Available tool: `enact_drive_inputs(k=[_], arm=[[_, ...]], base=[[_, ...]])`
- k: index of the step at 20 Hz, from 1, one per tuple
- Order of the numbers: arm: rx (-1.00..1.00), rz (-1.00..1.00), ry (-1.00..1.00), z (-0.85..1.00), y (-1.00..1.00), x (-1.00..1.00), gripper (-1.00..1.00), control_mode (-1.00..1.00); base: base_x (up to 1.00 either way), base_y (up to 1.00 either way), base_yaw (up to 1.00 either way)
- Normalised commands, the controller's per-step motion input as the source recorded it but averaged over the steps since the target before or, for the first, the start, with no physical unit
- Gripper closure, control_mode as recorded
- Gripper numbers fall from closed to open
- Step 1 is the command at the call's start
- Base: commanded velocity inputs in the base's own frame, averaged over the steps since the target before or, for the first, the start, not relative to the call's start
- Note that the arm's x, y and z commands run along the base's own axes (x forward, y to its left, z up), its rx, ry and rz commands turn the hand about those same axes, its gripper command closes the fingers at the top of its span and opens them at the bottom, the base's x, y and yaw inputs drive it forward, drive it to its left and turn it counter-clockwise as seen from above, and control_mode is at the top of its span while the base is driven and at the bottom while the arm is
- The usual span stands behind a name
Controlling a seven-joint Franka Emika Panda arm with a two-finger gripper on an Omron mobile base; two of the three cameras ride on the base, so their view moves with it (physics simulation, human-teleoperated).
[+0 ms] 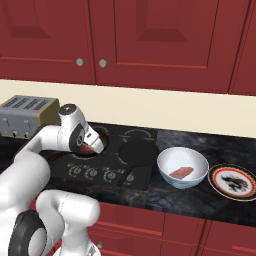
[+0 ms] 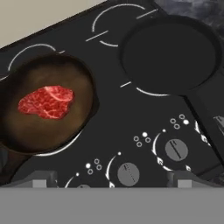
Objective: Place one of the steaks on the plate and the other in the bowl. Then place the bowl in the fridge.
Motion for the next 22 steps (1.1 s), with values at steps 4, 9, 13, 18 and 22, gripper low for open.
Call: enact_drive_inputs(k=[4,9,13,18,22], arm=[[0.00,0.11,0.03,-0.14,0.01,0.00,-1.00,-1.00],[0.00,0.16,0.00,-0.12,0.04,0.00,-1.00,-1.00],[0.00,0.14,0.00,-0.01,0.22,0.00,-1.00,-1.00],[-0.03,0.13,0.00,0.00,0.33,0.02,-1.00,-1.00],[-0.04,0.23,0.00,0.00,0.13,0.14,-1.00,-1.00]], base=[[0.00,0.00,0.00],[0.00,0.00,0.00],[0.00,0.00,0.00],[0.00,0.00,0.00],[0.00,0.00,0.00]])
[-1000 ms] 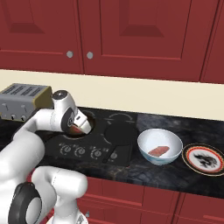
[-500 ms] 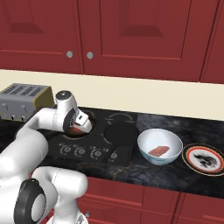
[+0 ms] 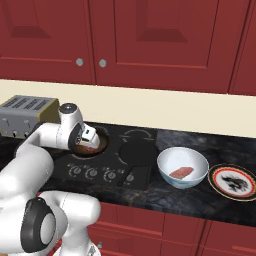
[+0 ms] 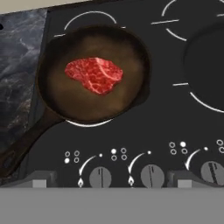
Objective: Place one of the steaks on the plate and the other in the bowl. Then place the bowl in the fridge.
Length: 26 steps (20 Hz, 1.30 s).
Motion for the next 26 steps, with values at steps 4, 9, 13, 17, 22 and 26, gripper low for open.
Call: enact_drive_inputs(k=[4,9,13,17,22,26], arm=[[-0.06,0.33,-0.02,0.00,0.00,0.28,-1.00,-1.00],[-0.09,0.38,-0.03,0.00,0.08,0.37,-1.00,-1.00],[-0.12,0.30,0.00,0.00,0.15,0.30,-1.00,-1.00],[-0.14,0.21,0.00,0.00,0.23,0.18,-1.00,-1.00],[-0.09,0.07,0.05,-0.02,0.30,0.11,-1.00,-1.00],[-0.05,0.00,-0.04,-0.09,0.08,0.11,-1.00,-1.00]], base=[[0.00,0.00,0.00],[0.00,0.00,0.00],[0.00,0.00,0.00],[0.00,0.00,0.00],[0.00,0.00,0.00],[0.00,0.00,0.00]])
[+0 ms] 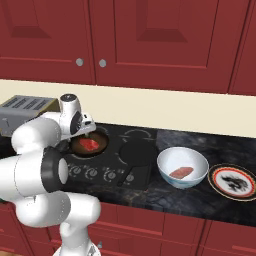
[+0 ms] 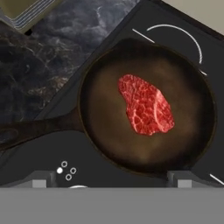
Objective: Place one of the steaks on the plate and the other in the bowl. Then place the bowl in the fridge.
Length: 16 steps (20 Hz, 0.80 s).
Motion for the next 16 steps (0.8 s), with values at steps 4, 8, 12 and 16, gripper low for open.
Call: enact_drive_inputs(k=[4,8,12,16], arm=[[-0.04,0.00,-0.01,-0.23,0.06,0.10,-1.00,-1.00],[-0.04,0.01,-0.01,-0.22,0.09,0.08,-1.00,-1.00],[0.00,0.03,0.00,-0.07,0.02,0.12,-1.00,-1.00],[0.00,0.13,0.00,0.00,0.00,0.24,-1.00,-1.00]], base=[[0.00,0.00,0.00],[0.00,0.00,0.00],[0.00,0.00,0.00],[0.00,0.00,0.00]])
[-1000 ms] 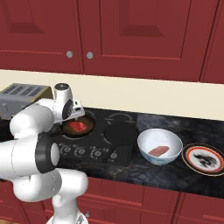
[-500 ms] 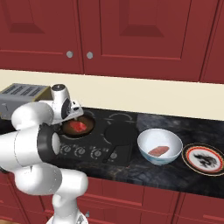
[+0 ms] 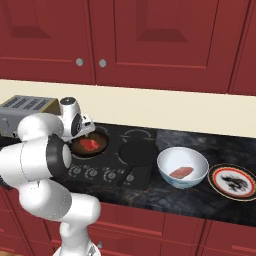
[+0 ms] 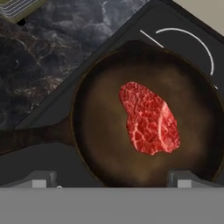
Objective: Place one of the steaks on the plate and the other in the bowl. Then place the bowl in the fridge.
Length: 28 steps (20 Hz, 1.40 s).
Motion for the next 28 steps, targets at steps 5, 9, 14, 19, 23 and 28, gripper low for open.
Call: enact_drive_inputs(k=[5,9,14,19,23,28], arm=[[0.00,0.16,-0.01,-0.05,0.00,0.23,-1.00,-1.00],[-0.01,0.16,-0.03,-0.13,0.00,0.00,-1.00,-1.00],[-0.01,0.14,-0.03,-0.08,0.05,0.02,-1.00,-1.00],[-0.03,0.07,0.01,-0.17,0.14,0.18,-1.00,-1.00],[-0.04,0.02,0.05,-0.18,0.19,0.25,-1.00,-1.00],[-0.05,0.00,0.07,-0.10,0.12,0.28,-1.00,-1.00]], base=[[0.00,0.00,0.00],[0.00,0.00,0.00],[0.00,0.00,0.00],[0.00,0.00,0.00],[0.00,0.00,0.00],[0.00,0.00,0.00]])
